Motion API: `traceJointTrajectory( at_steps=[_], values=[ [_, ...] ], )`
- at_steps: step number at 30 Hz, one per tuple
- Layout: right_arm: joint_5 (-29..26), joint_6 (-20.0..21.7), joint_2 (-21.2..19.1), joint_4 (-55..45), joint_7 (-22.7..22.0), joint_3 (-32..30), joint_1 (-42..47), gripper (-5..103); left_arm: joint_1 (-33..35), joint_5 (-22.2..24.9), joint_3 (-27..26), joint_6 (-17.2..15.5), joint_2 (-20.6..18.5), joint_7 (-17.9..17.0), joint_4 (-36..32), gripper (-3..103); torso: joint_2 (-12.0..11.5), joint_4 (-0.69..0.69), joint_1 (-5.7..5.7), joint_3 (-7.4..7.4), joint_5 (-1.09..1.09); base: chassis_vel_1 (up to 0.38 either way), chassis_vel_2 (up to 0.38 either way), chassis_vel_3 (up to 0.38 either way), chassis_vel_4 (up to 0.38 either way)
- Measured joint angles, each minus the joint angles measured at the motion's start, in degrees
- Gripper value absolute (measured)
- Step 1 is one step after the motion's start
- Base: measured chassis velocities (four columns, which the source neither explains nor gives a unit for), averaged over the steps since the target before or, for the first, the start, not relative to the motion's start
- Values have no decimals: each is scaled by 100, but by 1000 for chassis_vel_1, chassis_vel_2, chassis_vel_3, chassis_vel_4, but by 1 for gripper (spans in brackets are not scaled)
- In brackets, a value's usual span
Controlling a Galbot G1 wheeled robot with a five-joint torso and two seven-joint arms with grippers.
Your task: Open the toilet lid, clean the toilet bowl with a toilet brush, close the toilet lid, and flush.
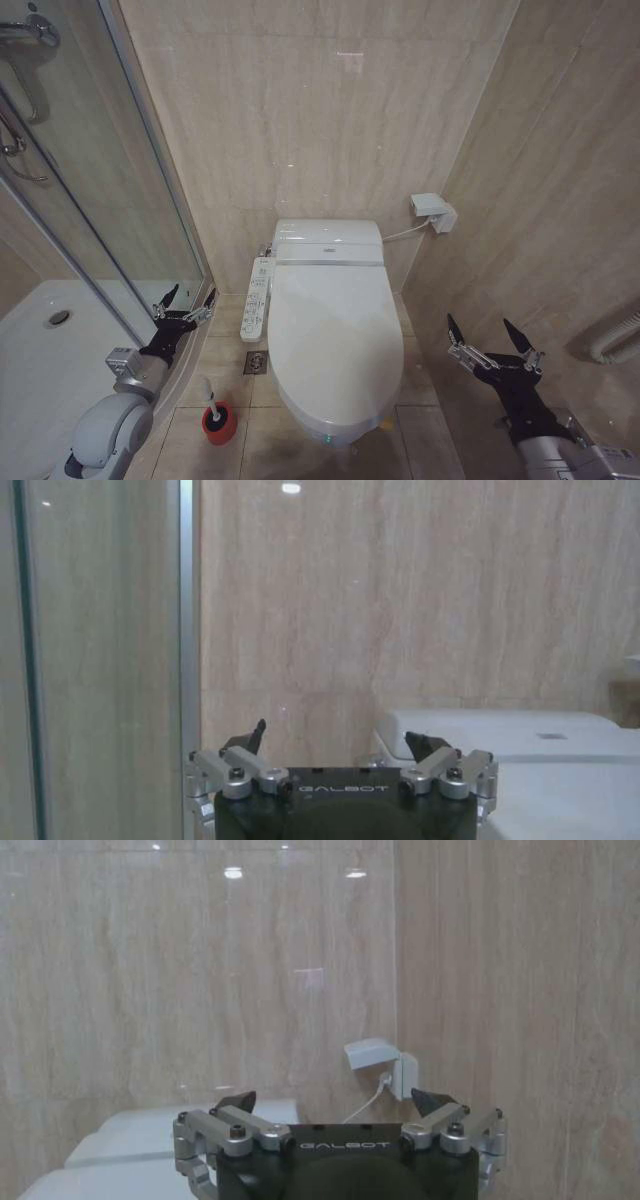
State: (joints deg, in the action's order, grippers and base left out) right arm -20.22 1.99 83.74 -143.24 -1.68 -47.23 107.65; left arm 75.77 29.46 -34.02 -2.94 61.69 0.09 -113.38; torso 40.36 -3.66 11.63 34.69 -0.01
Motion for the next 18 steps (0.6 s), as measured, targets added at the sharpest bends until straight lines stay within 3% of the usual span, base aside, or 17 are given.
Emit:
traceJointTrajectory(
  at_steps=[6, 10, 13, 14, 15, 18],
  values=[
    [0, 0, 0, 0, 0, 0, 0, 100, -238, 78, 121, 91, -87, 89, 285, 95, 0, 2, 0, 0, 1, 0, 0, 0, 0],
    [0, 0, 0, 0, 0, 0, 0, 100, -1037, 320, 538, 384, -354, 398, 1221, 95, 0, -2, 0, 0, 0, 0, 0, 0, 0],
    [0, 0, 0, 0, 0, 0, 0, 100, -1384, 424, 718, 506, -472, 526, 1622, 94, 0, -4, 1, 0, 0, 0, 0, 0, 0],
    [0, 0, -1, 0, 0, 0, 0, 100, -1553, 463, 845, 548, -521, 574, 1787, 94, 0, 3, 0, 0, 1, 0, 0, 0, 0],
    [0, 0, 0, 0, 0, 0, 0, 100, -1705, 491, 965, 582, -555, 605, 1915, 94, 0, -3, 1, 1, 0, 0, 0, 0, 0],
    [0, 0, 0, 0, 0, 0, 0, 100, -1854, 513, 1081, 634, -577, 632, 2072, 94, 0, -1, 0, 0, 2, 0, 0, 0, 0]
  ],
)
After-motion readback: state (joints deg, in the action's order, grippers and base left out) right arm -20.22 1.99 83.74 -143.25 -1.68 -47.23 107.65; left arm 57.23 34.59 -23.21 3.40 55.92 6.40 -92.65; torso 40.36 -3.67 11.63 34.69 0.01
